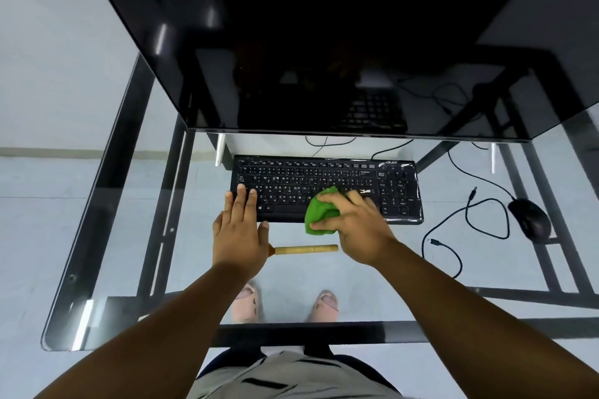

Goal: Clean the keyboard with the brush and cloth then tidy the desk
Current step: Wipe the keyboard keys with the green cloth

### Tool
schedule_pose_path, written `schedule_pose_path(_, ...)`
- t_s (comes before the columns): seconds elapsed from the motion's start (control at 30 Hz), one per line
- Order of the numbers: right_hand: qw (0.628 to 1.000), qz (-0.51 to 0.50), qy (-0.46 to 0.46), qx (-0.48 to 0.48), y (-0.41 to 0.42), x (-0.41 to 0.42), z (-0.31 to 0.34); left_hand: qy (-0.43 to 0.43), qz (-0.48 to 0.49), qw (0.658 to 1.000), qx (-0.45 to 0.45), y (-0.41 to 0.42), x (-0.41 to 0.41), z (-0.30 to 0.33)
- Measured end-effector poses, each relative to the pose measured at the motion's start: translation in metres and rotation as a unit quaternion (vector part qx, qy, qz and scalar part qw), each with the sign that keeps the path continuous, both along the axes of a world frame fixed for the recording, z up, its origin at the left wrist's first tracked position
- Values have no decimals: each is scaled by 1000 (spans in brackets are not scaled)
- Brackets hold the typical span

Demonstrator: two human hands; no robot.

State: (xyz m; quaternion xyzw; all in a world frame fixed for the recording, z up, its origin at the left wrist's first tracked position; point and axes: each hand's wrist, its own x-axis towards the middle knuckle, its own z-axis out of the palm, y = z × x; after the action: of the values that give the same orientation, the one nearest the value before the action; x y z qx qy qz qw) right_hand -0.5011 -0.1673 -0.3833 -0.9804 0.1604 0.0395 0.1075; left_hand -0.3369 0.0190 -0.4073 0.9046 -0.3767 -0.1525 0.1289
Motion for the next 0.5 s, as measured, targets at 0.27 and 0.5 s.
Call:
schedule_pose_path(0.27,996,-76,-52,-1,-26,-60,-11,-16,20,1000,4,-5,-4,3)
schedule_pose_path(0.5,997,-54,-53,-23,0,-24,-13,-15,0,1000,15,-21,-19,2)
